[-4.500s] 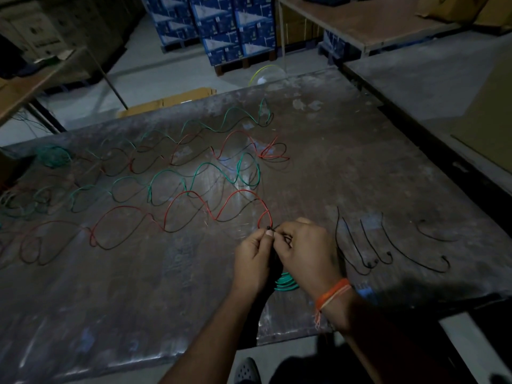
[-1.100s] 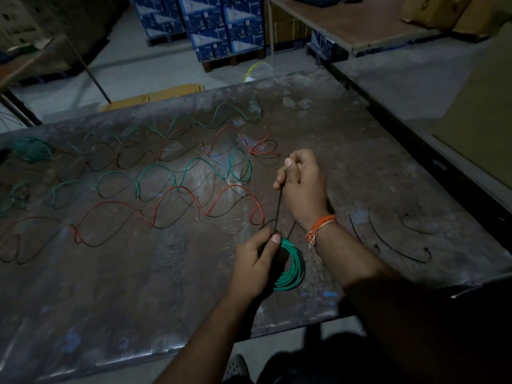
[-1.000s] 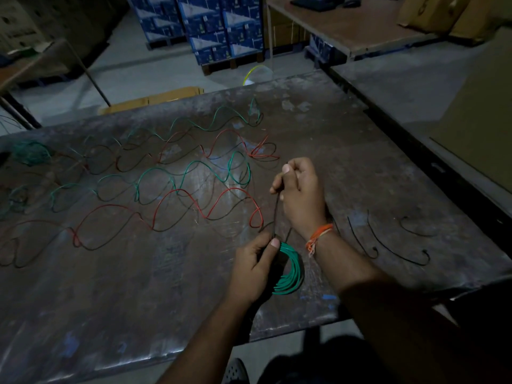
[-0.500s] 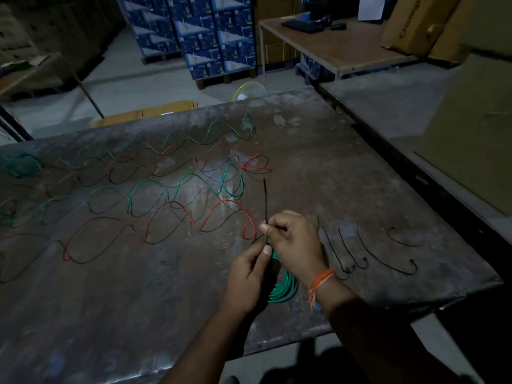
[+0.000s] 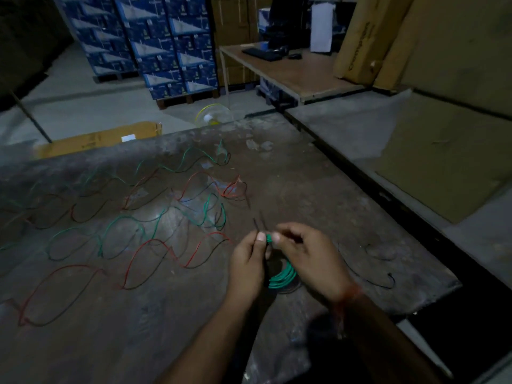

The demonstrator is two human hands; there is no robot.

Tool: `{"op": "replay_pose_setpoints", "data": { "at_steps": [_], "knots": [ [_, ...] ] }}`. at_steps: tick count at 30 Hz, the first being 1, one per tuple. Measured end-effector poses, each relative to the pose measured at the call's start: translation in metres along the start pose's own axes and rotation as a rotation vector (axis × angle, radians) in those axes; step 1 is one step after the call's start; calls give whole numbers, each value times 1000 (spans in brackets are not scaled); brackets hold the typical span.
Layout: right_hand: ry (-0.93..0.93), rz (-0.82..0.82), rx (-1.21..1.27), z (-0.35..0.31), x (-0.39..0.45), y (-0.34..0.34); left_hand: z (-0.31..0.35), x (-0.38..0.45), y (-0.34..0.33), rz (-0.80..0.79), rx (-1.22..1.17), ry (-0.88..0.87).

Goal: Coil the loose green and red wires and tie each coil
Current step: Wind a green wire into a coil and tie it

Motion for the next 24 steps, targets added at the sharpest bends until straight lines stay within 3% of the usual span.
{"op": "replay_pose_setpoints", "data": {
  "at_steps": [7,11,18,24],
  "knots": [
    [-151,178,87,63,-5,37,-25,30,-60,-151,-6,150],
    [-204,253,94,87,18,67,-38,64,-92,-239,236,88],
    [-306,303,-295,157,89,126,-63,139,-165,-378,684,42],
    [-368,151,-542,208,144,136,-103,175,-198,-332,926,111]
  ]
}}
Point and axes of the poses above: each hand's wrist, its own x-axis towards the middle knuckle, its own y-axis out of the back of the hand, z = x × y, the point moved 9 cm from there along x, towards the middle knuckle, and after that the axes turned 14 degrees about -x, right-handed, at the moved point
